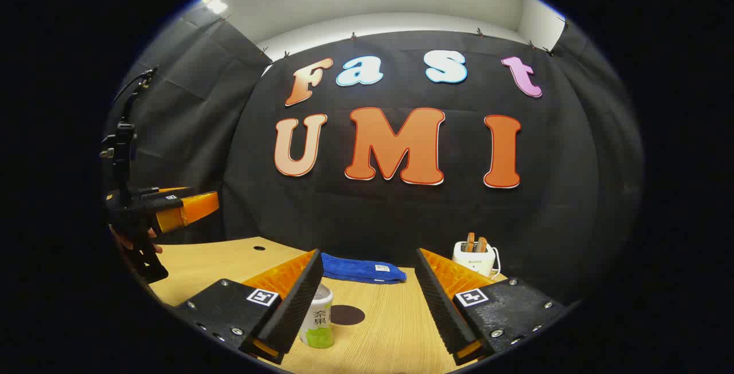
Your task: Open the teacup lid with one hand, grasp the water bottle and pour water into the teacup with the other hand; after pouring, place the water bottle on the coaster and then close the teacup lid.
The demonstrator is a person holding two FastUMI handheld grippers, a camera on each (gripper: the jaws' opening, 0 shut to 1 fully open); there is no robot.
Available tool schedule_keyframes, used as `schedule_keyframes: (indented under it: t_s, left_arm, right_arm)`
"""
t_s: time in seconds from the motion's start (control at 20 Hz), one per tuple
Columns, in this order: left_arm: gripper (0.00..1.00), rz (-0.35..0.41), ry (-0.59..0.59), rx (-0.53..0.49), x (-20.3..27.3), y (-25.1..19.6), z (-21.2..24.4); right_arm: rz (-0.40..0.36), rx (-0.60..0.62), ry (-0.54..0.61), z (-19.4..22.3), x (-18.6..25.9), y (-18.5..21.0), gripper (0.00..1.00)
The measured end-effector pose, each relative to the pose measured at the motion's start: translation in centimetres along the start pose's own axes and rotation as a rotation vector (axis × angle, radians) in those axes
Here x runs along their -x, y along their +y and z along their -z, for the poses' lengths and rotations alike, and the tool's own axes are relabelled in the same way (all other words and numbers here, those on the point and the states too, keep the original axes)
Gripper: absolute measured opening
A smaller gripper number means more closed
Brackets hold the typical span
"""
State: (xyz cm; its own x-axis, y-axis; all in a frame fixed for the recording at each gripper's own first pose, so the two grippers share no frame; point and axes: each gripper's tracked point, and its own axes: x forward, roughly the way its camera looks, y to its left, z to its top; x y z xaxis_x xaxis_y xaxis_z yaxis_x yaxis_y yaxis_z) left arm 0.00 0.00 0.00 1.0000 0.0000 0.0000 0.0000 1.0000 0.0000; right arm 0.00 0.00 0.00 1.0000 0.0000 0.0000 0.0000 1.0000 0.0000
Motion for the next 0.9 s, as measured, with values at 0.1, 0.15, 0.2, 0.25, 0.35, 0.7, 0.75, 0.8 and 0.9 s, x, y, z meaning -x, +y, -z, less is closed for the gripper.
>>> schedule_keyframes:
  t_s: [0.1, 0.15, 0.2, 0.25, 0.35, 0.7, 0.75, 0.8, 0.9]
  left_arm:
    - [0.97, 0.004, 0.001, -0.004, -0.02, -0.27, 0.01]
    - [0.96, 0.006, 0.0, -0.003, 0.0, -0.38, 0.02]
    - [0.97, 0.008, -0.001, -0.002, 0.02, -0.39, 0.04]
    - [0.97, 0.008, -0.002, -0.002, 0.03, -0.42, 0.02]
    - [0.97, 0.005, -0.003, -0.005, 0.14, -0.46, 0.06]
    - [0.97, 0.001, -0.005, -0.008, 0.53, -0.44, 0.08]
    - [0.97, 0.001, -0.005, -0.01, 0.57, -0.46, 0.03]
    - [0.97, 0.0, -0.005, -0.011, 0.51, -0.43, 0.0]
    - [0.96, -0.001, -0.005, -0.013, 0.58, -0.51, 0.07]
  right_arm:
    - [-0.001, -0.004, -0.007, -0.13, 0.12, 0.02, 0.96]
    - [-0.002, -0.006, -0.009, -0.2, 0.15, -0.01, 0.96]
    - [-0.002, -0.009, -0.009, -0.17, 0.09, -0.1, 0.96]
    - [-0.003, -0.012, -0.008, -0.16, 0.05, -0.12, 0.96]
    - [-0.006, -0.017, -0.008, -0.1, 0.07, -0.13, 0.96]
    - [-0.016, -0.018, -0.005, 0.1, 0.11, 0.34, 0.96]
    - [-0.018, -0.018, -0.005, 0.13, 0.14, 0.38, 0.96]
    - [-0.019, -0.018, -0.004, 0.26, 0.19, 0.51, 0.96]
    - [-0.02, -0.015, 0.001, 0.51, 0.13, 0.58, 0.96]
